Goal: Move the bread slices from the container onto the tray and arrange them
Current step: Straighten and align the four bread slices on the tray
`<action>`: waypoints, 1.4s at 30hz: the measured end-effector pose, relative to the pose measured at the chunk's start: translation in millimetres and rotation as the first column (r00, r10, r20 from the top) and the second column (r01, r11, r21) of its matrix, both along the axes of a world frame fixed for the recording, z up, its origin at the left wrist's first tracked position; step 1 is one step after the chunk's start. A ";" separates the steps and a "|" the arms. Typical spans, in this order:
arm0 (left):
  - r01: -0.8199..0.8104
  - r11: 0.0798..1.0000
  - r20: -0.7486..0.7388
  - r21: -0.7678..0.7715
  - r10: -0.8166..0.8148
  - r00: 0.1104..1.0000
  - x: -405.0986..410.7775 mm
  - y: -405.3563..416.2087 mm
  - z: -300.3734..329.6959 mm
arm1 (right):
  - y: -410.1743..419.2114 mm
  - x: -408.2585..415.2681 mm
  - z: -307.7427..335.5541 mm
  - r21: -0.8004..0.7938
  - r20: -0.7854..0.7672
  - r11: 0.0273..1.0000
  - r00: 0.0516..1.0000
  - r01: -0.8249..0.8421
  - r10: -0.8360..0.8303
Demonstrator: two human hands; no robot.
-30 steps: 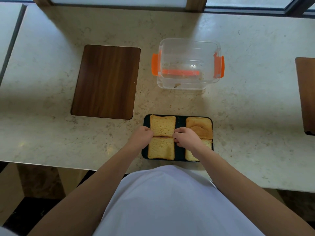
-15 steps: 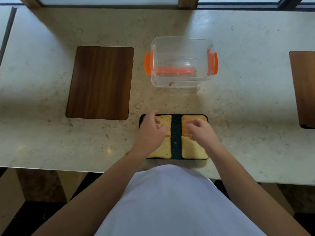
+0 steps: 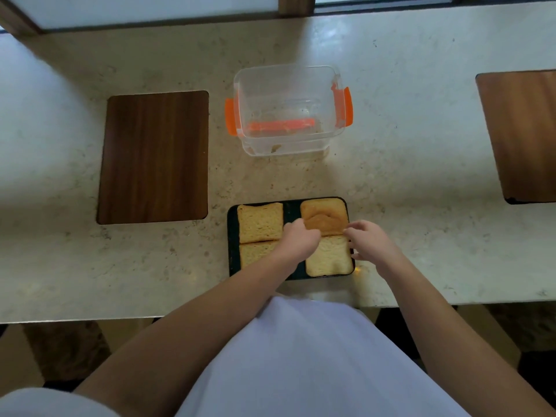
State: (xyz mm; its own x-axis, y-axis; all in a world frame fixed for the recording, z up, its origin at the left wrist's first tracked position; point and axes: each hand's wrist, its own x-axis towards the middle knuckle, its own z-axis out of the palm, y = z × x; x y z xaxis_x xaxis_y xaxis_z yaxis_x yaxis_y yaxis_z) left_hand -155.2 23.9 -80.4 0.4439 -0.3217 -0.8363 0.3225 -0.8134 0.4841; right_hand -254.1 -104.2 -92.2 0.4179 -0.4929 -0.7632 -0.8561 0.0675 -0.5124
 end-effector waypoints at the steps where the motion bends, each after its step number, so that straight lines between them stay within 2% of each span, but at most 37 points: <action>1: -0.013 1.000 0.004 0.000 0.013 1.000 0.5 -0.4 -1.2 | 0.0 0.3 -0.5 -0.004 -0.004 1.000 1.000 -0.005 0.005; 5: -0.054 0.998 0.021 -0.013 0.055 0.998 -1.7 -2.0 -6.8 | 0.0 2.4 -0.9 -0.024 -0.024 0.999 0.999 -0.027 0.026; 12: -0.043 0.999 0.086 -0.023 0.045 0.995 0.2 10.1 -7.4 | 4.0 13.5 -1.0 0.035 -0.007 0.999 1.000 0.001 -0.001; 23: -0.113 0.992 0.038 -0.061 0.115 0.993 5.2 20.7 -13.1 | 8.2 17.8 2.8 0.034 -0.017 0.999 1.000 -0.003 0.004; 27: -0.183 0.981 -0.056 -0.061 0.180 0.982 -1.0 35.8 -21.1 | 8.1 2.0 7.5 0.010 -0.029 1.000 1.000 0.007 -0.006; 29: -0.229 0.973 -0.140 -0.003 0.226 0.964 -6.4 40.5 -24.4 | 12.3 -7.7 8.6 -0.006 -0.049 1.000 0.999 -0.009 0.009; 32: -0.390 0.919 -0.267 0.062 0.392 0.881 -5.4 35.3 -27.4 | 21.8 -13.5 7.6 -0.069 -0.067 0.996 0.996 -0.060 0.055; 33: -0.397 0.916 -0.298 0.062 0.396 0.868 -4.8 34.6 -24.1 | 25.0 -13.6 7.3 -0.081 -0.069 0.995 0.996 -0.065 0.060; 42: -0.396 0.912 -0.227 0.111 0.411 0.883 -7.7 34.6 -33.9 | 31.3 -5.6 14.8 -0.039 -0.071 0.997 0.996 -0.061 0.058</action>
